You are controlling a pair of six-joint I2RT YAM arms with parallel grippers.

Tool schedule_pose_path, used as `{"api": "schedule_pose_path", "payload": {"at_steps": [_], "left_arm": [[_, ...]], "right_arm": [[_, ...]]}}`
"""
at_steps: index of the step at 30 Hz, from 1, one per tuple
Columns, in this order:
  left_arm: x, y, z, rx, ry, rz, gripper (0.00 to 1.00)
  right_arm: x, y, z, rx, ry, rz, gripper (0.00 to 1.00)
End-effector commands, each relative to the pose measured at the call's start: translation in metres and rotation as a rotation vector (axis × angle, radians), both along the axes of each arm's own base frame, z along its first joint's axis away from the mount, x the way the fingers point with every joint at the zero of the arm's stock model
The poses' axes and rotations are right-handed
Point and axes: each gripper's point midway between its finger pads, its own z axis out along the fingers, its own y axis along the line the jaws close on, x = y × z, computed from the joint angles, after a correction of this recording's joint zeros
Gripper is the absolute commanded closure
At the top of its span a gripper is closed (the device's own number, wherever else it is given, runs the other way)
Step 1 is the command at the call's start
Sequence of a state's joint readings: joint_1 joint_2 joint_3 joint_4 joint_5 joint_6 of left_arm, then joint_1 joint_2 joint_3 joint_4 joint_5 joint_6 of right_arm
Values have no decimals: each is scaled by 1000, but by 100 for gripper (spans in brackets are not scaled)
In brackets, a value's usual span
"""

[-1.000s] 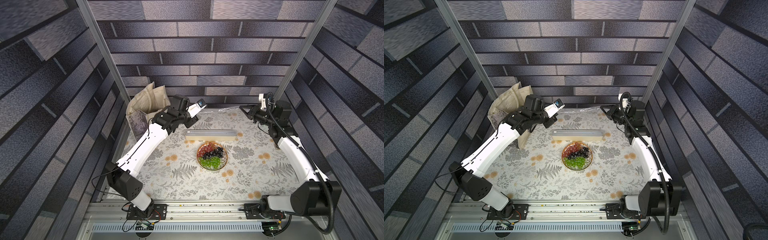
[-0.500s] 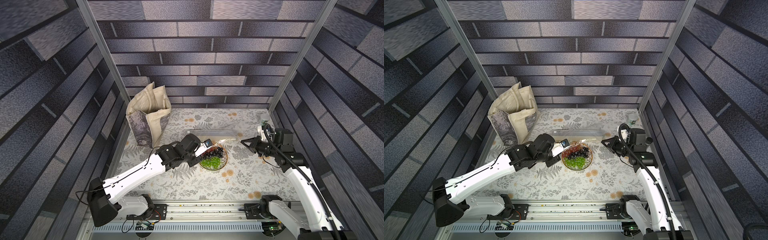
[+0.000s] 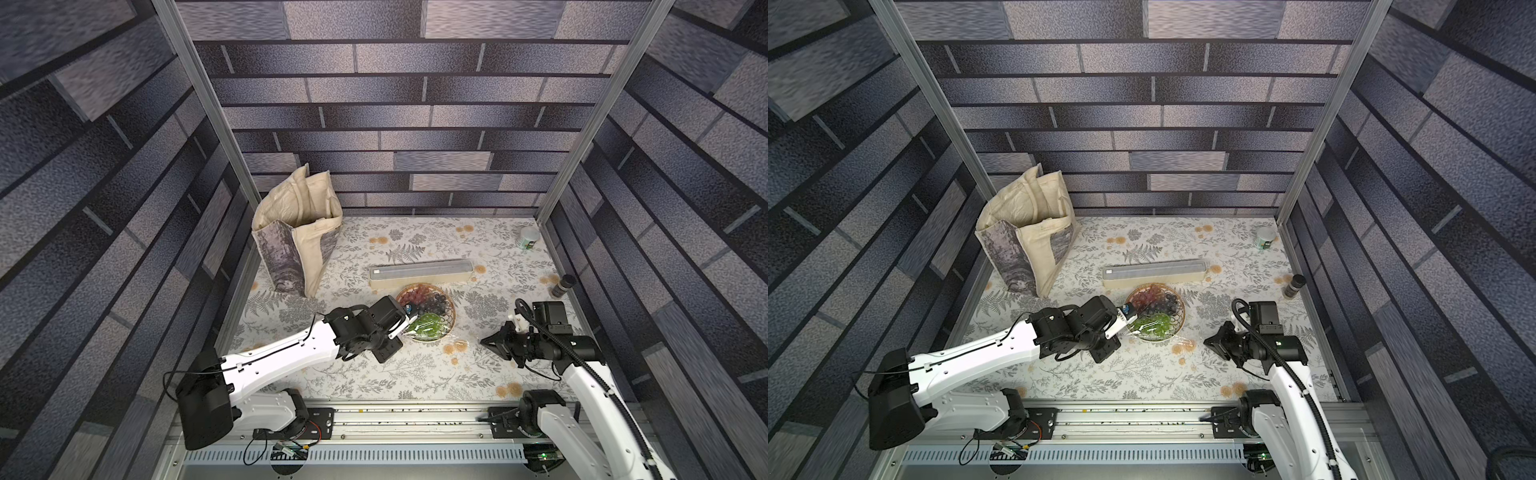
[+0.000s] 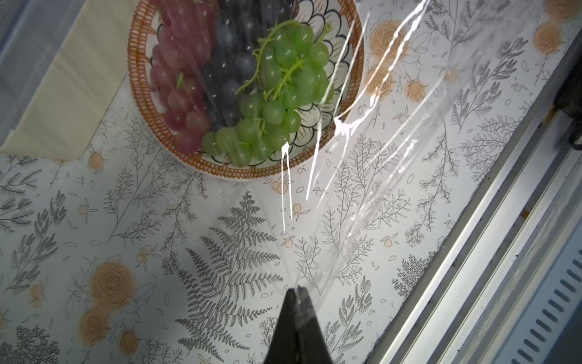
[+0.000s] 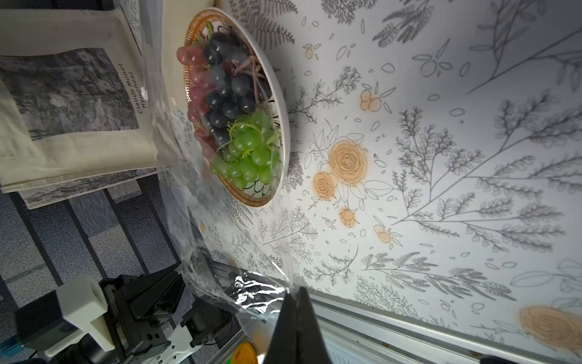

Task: Wrap the plate with plastic wrap
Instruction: Cover the plate with plastic wrap.

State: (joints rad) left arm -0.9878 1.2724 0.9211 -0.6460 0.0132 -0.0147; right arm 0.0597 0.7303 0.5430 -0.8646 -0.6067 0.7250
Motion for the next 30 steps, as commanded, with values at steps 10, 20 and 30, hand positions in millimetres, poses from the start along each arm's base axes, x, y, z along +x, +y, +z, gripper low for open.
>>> {"api": "schedule_pose_path", "payload": {"at_steps": [10, 20, 30], "left_arm": [[-4, -3, -55, 66, 153, 50, 100], [22, 0, -68, 49, 230, 135, 100], [40, 2, -80, 60, 297, 179, 100]], "right_arm": [[8, 0, -50, -13, 84, -44, 100], [35, 4, -65, -24, 68, -56, 100], [61, 12, -77, -19, 48, -57, 100]]}}
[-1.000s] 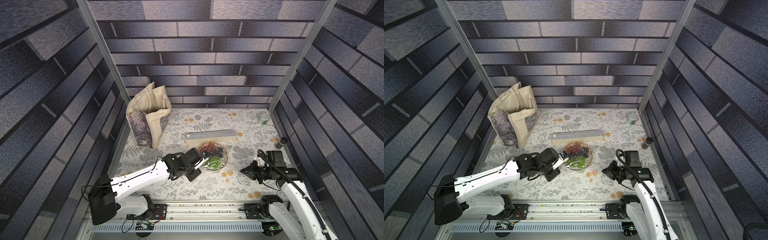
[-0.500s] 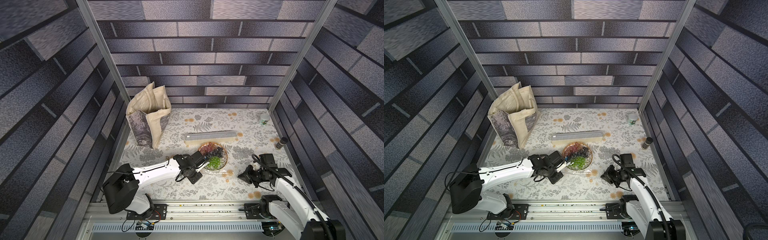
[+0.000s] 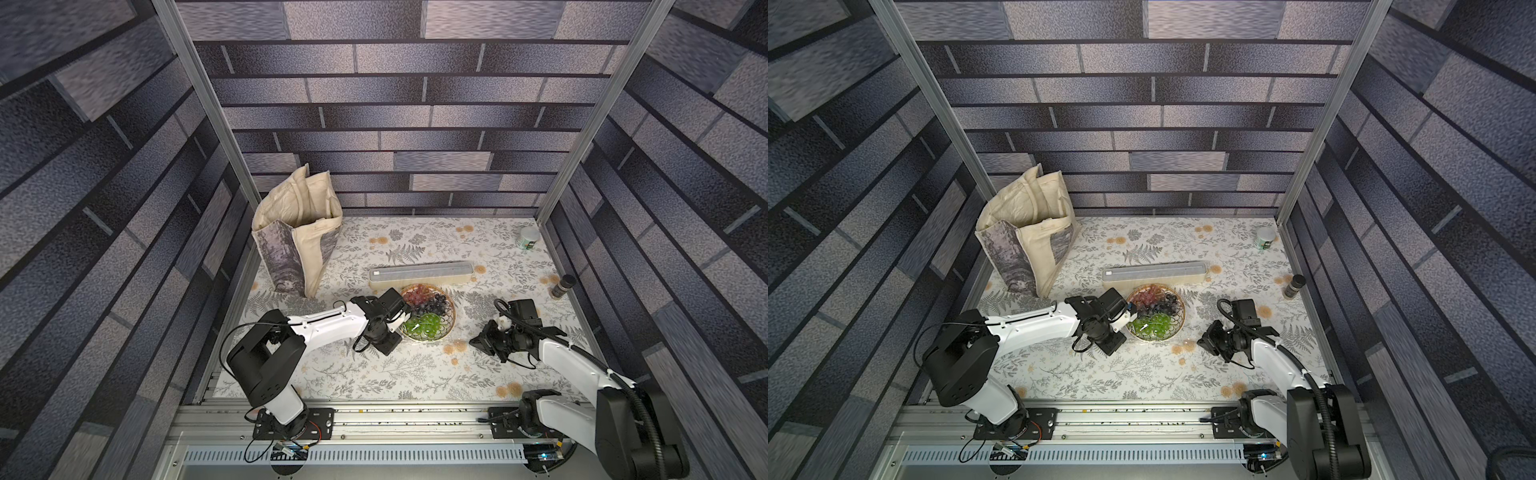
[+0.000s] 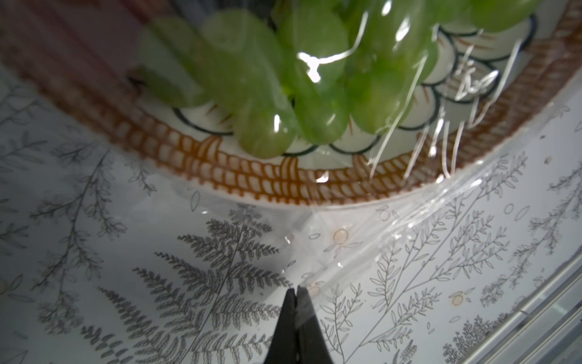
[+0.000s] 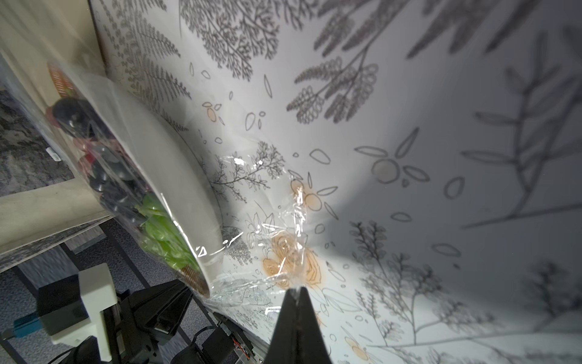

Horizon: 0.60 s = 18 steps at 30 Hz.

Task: Wrap the plate with plastic wrap
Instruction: Cover the plate with plastic wrap.

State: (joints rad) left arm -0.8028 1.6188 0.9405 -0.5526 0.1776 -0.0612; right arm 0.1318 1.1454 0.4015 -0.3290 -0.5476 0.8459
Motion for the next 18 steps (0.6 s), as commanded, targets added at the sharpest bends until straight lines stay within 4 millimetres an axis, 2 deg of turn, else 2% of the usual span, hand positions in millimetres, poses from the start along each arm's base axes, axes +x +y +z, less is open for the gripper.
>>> {"api": "schedule_pose_path", "payload": {"at_steps": [1, 5, 11, 18], "left_arm": [[7, -4, 5, -19, 17, 16, 100], [9, -4, 3, -12, 22, 14, 100], [27, -3, 5, -7, -11, 42, 96], [46, -8, 10, -30, -49, 71, 92]], "right_arm": [[15, 3, 0, 2, -40, -13, 100], [19, 2, -5, -16, -44, -16, 100], [43, 11, 4, 49, -122, -50, 100], [56, 17, 2, 75, -139, -54, 100]]}}
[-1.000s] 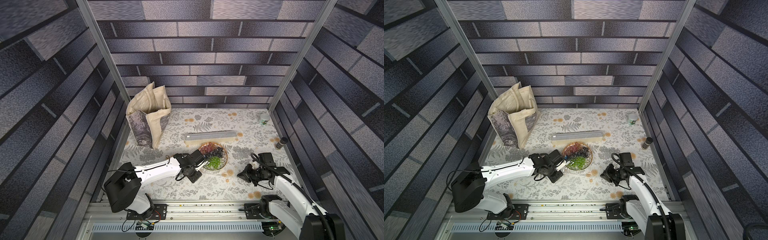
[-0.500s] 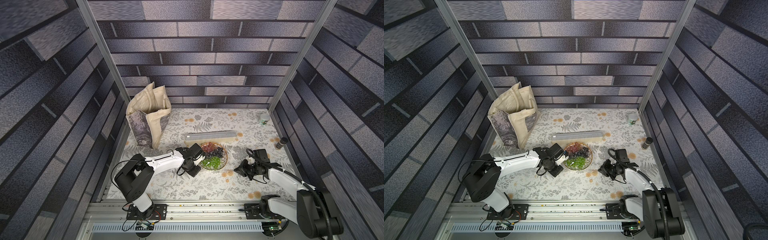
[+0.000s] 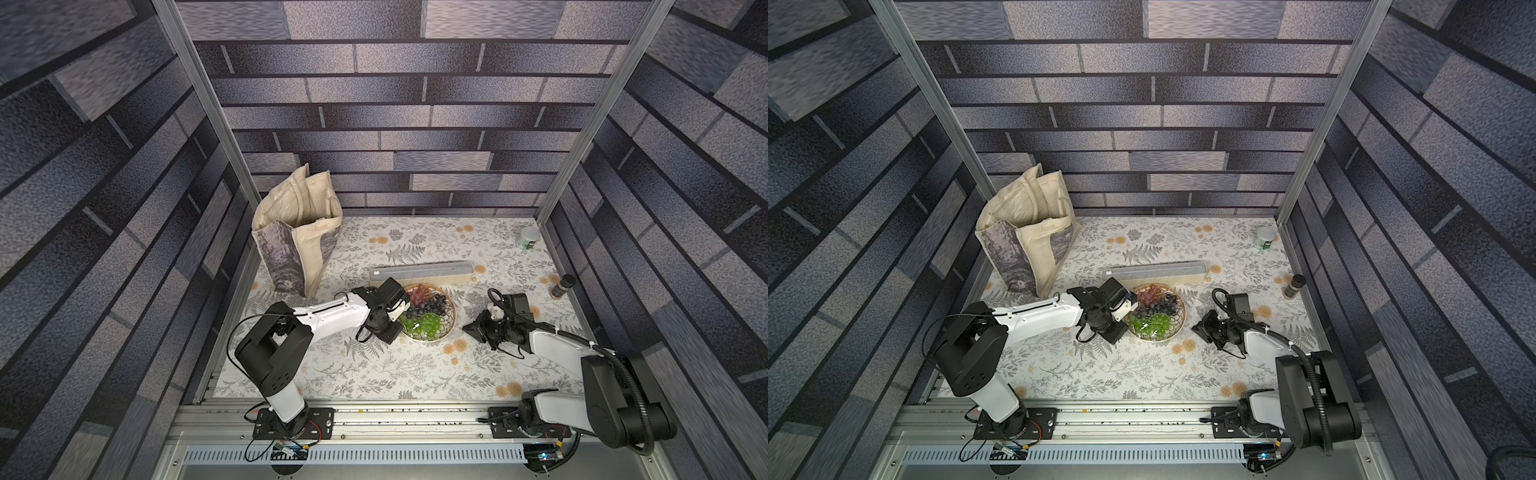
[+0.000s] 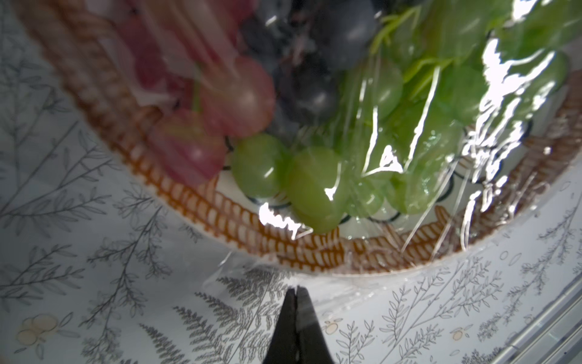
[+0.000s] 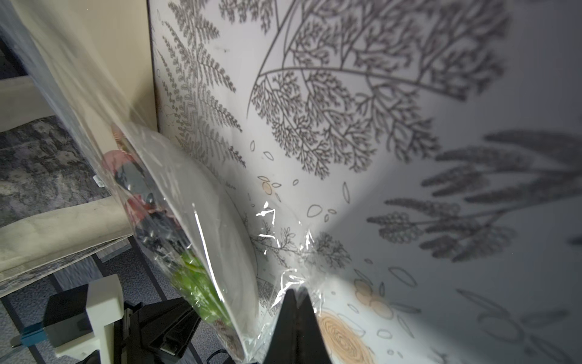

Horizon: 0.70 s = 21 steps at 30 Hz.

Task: Wrap the plate with plastic wrap
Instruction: Cover the plate with plastic wrap.

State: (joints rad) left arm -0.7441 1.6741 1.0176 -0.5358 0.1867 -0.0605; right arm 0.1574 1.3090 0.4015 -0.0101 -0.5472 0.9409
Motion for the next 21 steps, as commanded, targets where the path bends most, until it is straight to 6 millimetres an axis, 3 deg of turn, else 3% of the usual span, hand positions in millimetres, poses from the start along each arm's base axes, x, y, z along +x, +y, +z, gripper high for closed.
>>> {"api": "schedule_pose_path", "payload": {"at_steps": [1, 6, 13, 18, 21], "left_arm": [[15, -2, 4, 3, -29, 18, 89], [22, 4, 2, 17, -42, 67, 75], [28, 32, 20, -19, -57, 199, 60], [24, 53, 46, -136, -40, 327, 49], [17, 53, 63, -244, 1, 401, 38]], "right_arm": [[14, 6, 6, 29, -49, -13, 100], [22, 13, 9, 89, -71, -19, 100], [19, 1, 12, -15, -82, -12, 65], [13, -14, 30, -129, -127, -1, 38], [11, -9, 44, -96, -158, 15, 24]]}}
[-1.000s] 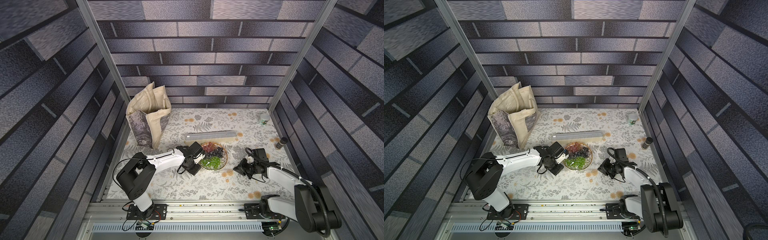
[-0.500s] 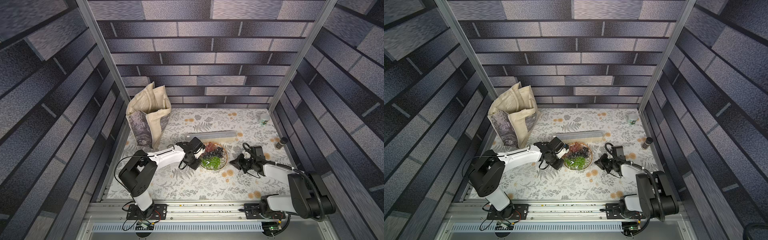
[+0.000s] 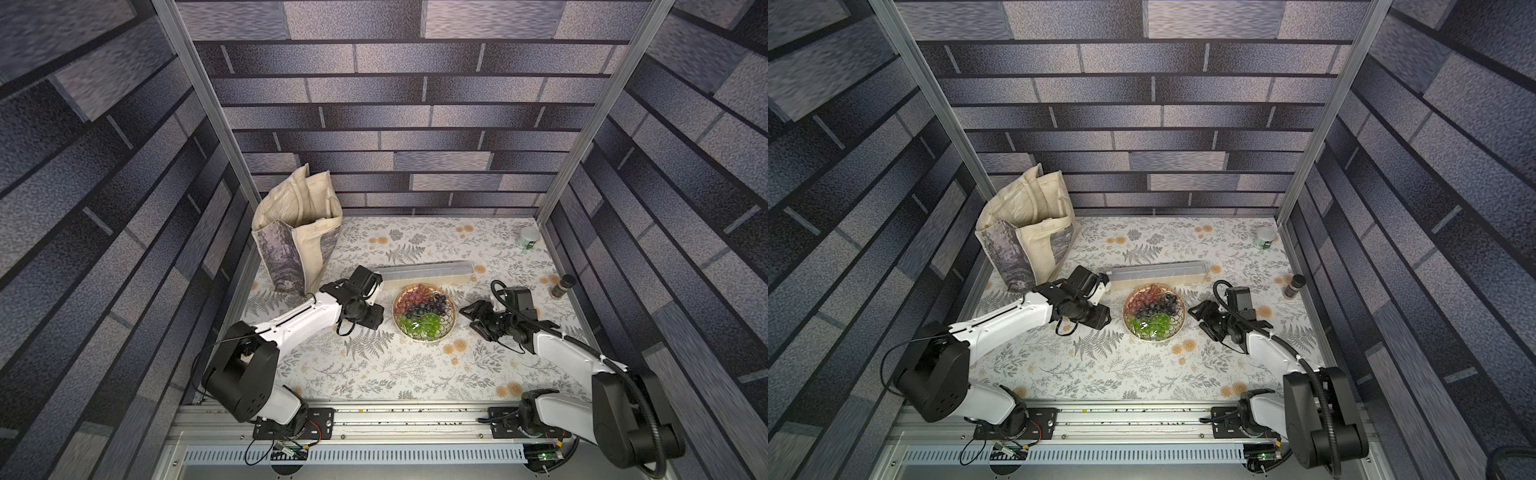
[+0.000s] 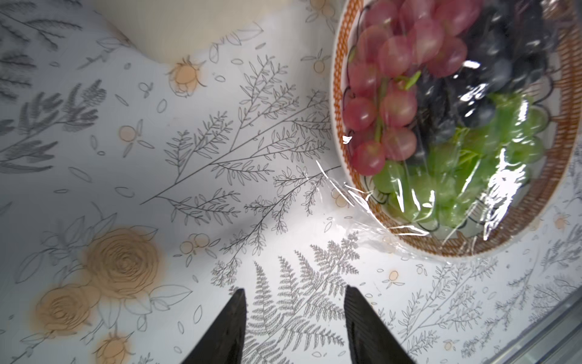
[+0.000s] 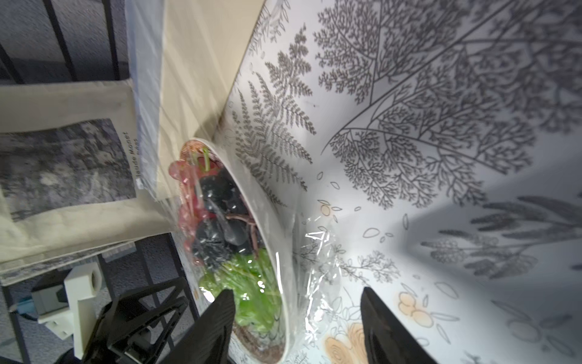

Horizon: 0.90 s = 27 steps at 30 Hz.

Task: Wrap the plate with plastic wrap
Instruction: Cover the plate with plastic wrap.

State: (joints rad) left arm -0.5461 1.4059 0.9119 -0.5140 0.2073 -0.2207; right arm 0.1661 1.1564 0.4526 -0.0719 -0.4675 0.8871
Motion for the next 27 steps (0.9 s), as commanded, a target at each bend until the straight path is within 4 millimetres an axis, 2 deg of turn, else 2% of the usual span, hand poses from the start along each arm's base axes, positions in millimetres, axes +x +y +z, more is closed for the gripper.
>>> {"api": "schedule_pose_path", "payload": {"at_steps": [1, 4, 8, 12, 16, 21, 27], "left_arm": [[-18, -7, 14, -145, 76, 69, 34], [-25, -22, 20, -255, 137, 114, 22], [-22, -43, 19, -357, 229, 164, 15], [-20, -63, 17, -359, 281, 140, 14], [-21, -69, -1, -331, 328, 150, 13], [-20, -86, -2, -393, 349, 123, 15], [-23, -103, -12, -384, 394, 89, 16]], "right_arm": [[-10, 1, 4, -5, 26, 27, 20], [-15, 14, 2, 70, 67, 50, 12], [-10, 30, -2, 116, 79, 68, 7], [-3, 48, -1, 152, 78, 88, 6], [2, 64, -5, 172, 84, 108, 5], [10, 85, -1, 231, 63, 127, 5], [14, 99, 1, 250, 55, 152, 6]]}}
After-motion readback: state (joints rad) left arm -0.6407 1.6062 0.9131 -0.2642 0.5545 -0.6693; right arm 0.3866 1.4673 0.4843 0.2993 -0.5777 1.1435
